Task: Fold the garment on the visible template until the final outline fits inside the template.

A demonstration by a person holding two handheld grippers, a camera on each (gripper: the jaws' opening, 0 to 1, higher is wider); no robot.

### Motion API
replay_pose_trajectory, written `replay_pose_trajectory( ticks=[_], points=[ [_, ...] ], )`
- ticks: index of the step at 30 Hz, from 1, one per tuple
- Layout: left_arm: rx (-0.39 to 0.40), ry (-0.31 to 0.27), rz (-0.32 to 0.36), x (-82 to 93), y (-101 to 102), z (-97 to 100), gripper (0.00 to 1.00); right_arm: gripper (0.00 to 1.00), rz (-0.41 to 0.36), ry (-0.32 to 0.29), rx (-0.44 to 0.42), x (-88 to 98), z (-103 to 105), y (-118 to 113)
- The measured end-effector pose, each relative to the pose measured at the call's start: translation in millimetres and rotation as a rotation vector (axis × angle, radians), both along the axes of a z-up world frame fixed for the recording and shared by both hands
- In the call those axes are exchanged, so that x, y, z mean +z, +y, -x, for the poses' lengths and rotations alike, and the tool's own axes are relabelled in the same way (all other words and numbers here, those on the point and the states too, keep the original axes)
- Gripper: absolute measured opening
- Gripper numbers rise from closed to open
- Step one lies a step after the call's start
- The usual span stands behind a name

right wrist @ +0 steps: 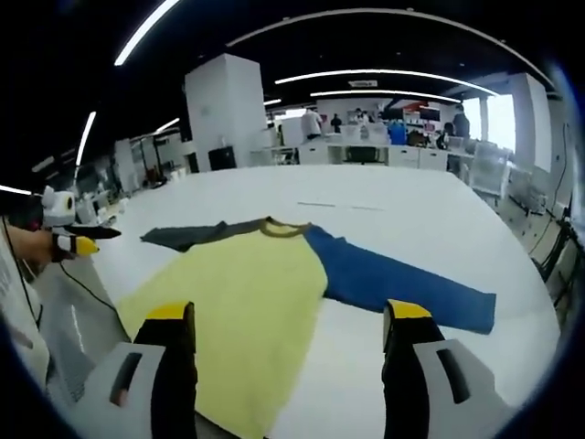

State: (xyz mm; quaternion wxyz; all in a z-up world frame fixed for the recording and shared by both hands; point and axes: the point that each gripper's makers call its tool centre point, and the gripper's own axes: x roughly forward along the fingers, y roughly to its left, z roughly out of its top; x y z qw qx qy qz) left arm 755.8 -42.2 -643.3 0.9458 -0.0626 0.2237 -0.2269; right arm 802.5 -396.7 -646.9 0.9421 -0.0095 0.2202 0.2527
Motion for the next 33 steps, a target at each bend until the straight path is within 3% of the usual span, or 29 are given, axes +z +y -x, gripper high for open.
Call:
replay_pose_trajectory(
  ticks=[8,12,20,26,33],
  points=[
    [-0.038,0.0,-0.016,1.6,-9,2.7,0.92,0.83,0.004,0.022,-0.04,-8.5,-14,-17],
    [-0.041,-0.003,-0.009,4.3,-12,2.5,0.9,0.82,-0.009,0.05,-0.097,-17.8,-22,-33],
    [-0.039,-0.003,0.007,12.6,-17,2.0,0.93,0.85,-0.142,0.104,-0.29,-31.9,-40,-76],
    [-0.068,0.01,-0.012,18.3,-24,5.8,0.94,0.84,-0.157,0.141,-0.385,-50.4,-51,-111],
    [-0.097,0.016,-0.022,20.1,-31,11.7,0.94,0.83,-0.15,0.164,-0.435,-65.6,-65,-138]
  ],
)
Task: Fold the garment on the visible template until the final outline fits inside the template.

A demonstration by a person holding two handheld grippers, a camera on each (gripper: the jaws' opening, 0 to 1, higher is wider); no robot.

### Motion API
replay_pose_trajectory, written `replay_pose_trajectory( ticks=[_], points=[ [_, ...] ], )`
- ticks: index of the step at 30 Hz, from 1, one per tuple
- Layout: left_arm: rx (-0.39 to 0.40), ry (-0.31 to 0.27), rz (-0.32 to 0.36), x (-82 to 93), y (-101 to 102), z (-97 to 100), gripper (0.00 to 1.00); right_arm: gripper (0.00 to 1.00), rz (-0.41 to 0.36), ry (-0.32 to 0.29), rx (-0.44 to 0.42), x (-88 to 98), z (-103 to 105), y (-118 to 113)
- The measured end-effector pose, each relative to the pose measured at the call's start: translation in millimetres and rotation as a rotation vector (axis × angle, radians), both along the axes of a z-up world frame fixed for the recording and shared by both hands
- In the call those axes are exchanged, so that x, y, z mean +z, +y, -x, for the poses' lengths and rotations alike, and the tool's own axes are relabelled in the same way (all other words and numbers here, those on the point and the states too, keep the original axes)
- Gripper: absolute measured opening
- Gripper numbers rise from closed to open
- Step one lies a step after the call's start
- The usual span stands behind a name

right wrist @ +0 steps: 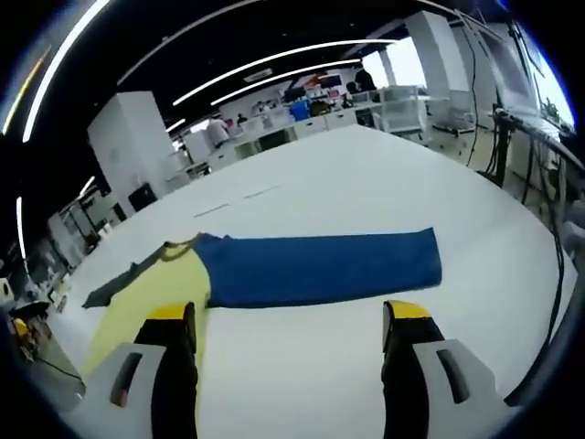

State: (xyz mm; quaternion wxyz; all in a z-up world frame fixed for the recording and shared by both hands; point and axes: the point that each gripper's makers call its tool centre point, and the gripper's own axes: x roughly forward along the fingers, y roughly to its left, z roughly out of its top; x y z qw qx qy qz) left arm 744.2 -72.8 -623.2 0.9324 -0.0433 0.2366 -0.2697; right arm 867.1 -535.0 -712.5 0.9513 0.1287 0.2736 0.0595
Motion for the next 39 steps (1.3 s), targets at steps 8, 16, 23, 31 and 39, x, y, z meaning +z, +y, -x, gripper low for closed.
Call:
replay_pose_trajectory(
  ticks=[8,16,23,31,39],
  points=[
    [-0.014,0.022,-0.003,-4.3,-5,6.0,0.93,0.81,-0.019,0.045,-0.114,-20.4,-14,-35],
    [-0.016,0.046,-0.007,-5.3,-9,10.6,0.93,0.77,-0.015,0.08,-0.238,-41.4,-37,-73],
    [-0.01,0.082,0.0,-10.5,-9,15.3,0.92,0.71,-0.011,0.095,-0.29,-46.5,-52,-93],
    [0.004,0.088,0.011,-8.9,-10,14.4,0.92,0.59,-0.017,0.121,-0.356,-51.3,-51,-108],
    [0.017,0.097,0.011,-11.7,-5,16.2,0.92,0.34,0.017,0.152,-0.388,-55.7,-46,-119]
  ],
)
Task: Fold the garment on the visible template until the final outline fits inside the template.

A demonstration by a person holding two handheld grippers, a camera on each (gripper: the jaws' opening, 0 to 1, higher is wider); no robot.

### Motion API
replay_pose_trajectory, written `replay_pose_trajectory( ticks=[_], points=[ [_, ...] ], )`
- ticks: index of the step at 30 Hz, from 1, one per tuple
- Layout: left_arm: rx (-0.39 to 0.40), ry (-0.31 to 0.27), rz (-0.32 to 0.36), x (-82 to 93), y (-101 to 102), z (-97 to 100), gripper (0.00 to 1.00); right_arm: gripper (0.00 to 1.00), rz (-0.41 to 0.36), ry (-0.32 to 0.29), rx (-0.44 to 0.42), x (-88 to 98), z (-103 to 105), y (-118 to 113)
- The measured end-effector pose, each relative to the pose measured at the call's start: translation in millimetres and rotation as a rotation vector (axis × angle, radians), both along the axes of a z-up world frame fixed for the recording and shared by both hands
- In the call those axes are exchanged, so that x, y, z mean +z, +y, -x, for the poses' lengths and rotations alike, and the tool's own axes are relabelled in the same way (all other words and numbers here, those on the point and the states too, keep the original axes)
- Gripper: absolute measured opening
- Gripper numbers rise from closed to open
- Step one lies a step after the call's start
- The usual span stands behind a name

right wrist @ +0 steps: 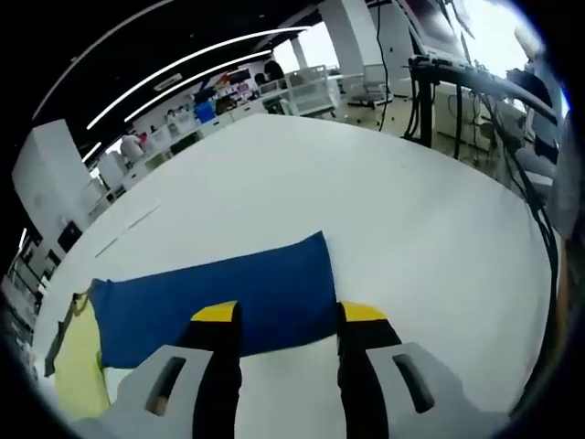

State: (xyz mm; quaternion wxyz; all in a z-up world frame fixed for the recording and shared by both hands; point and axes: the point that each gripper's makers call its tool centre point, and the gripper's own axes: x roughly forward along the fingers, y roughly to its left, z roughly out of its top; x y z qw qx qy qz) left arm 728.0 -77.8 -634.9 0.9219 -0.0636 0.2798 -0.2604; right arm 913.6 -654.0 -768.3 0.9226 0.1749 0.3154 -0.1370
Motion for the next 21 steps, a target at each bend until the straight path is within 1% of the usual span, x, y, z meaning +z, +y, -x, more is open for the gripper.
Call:
replay_pose_trajectory(
  ticks=[2,3,4,5,6,8,11,13,16,21],
  points=[
    [0.003,0.002,0.002,0.1,-1,0.5,0.92,0.25,0.002,0.007,-0.008,-3.9,0,-5],
    [0.005,0.003,0.004,-0.2,-1,0.6,0.92,0.15,-0.002,0.02,0.016,-7.0,-1,-4],
    [0.007,0.005,0.006,-0.5,-1,0.7,0.92,0.07,-0.001,0.053,0.013,-10.9,4,-5],
    [0.008,0.007,0.008,-1.6,0,0.9,0.92,0.03,0.007,0.045,0.016,-8.6,4,-3],
    [0.009,0.009,0.008,-2.2,0,1.0,0.92,0.03,0.009,0.032,0.012,-5.6,4,-2],
    [0.009,0.011,0.008,-3.1,0,1.2,0.92,0.03,-0.01,0.031,-0.001,-7.3,3,-4],
    [0.005,0.016,0.008,-4.9,0,1.3,0.92,0.02,-0.018,0.037,-0.017,-7.7,2,-6],
    [0.007,0.017,0.008,-5.2,-1,0.9,0.92,0.02,-0.025,0.014,-0.022,-1.9,0,-4],
    [0.012,0.012,0.014,-4.5,-1,-0.9,0.92,0.02,-0.034,-0.041,-0.015,10.7,-8,-1],
    [0.008,0.006,0.018,-3.2,-2,-2.1,0.93,0.02,-0.042,-0.073,0.003,23.3,-13,4]
  ],
)
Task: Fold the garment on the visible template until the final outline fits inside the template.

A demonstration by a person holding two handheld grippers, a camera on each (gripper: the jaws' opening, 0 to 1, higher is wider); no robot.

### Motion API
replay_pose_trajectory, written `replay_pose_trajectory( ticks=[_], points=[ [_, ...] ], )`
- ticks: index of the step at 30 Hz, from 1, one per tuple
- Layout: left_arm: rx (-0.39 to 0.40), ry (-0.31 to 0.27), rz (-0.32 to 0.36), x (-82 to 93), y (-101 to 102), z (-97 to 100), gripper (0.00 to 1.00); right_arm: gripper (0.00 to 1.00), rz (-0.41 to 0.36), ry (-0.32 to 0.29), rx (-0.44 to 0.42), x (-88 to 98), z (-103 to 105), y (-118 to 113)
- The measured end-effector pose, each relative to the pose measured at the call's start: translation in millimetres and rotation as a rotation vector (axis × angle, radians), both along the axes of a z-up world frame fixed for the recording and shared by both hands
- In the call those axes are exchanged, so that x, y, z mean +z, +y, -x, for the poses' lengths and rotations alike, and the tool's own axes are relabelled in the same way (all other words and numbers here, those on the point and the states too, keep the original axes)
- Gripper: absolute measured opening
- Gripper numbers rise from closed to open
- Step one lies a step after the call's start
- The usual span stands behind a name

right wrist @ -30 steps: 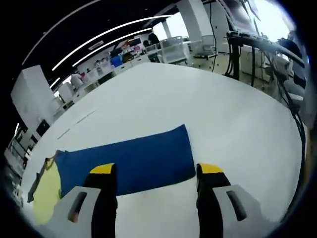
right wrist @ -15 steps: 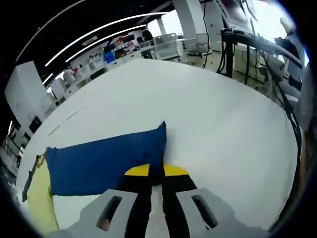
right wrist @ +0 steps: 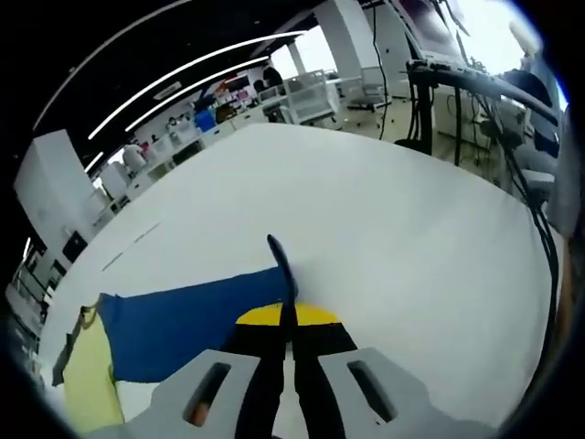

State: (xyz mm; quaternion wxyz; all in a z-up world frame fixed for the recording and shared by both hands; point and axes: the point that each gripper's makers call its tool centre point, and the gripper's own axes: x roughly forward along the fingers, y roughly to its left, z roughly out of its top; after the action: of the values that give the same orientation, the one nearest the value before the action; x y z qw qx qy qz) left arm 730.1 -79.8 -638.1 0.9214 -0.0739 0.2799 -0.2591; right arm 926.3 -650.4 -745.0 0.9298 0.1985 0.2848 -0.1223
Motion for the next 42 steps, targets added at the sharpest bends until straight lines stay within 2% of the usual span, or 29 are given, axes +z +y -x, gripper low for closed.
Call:
replay_pose_trajectory(
  ticks=[7,27,42],
  points=[
    [-0.002,-0.003,0.002,0.5,0,1.3,0.93,0.02,-0.012,-0.046,0.026,18.6,-5,11],
    [-0.038,0.023,-0.002,-4.2,-8,6.3,0.93,0.02,-0.048,-0.119,0.074,48.6,-8,25],
    [-0.048,0.03,0.003,-4.0,-14,7.1,0.93,0.02,-0.06,-0.214,0.123,80.8,-26,40]
  ],
)
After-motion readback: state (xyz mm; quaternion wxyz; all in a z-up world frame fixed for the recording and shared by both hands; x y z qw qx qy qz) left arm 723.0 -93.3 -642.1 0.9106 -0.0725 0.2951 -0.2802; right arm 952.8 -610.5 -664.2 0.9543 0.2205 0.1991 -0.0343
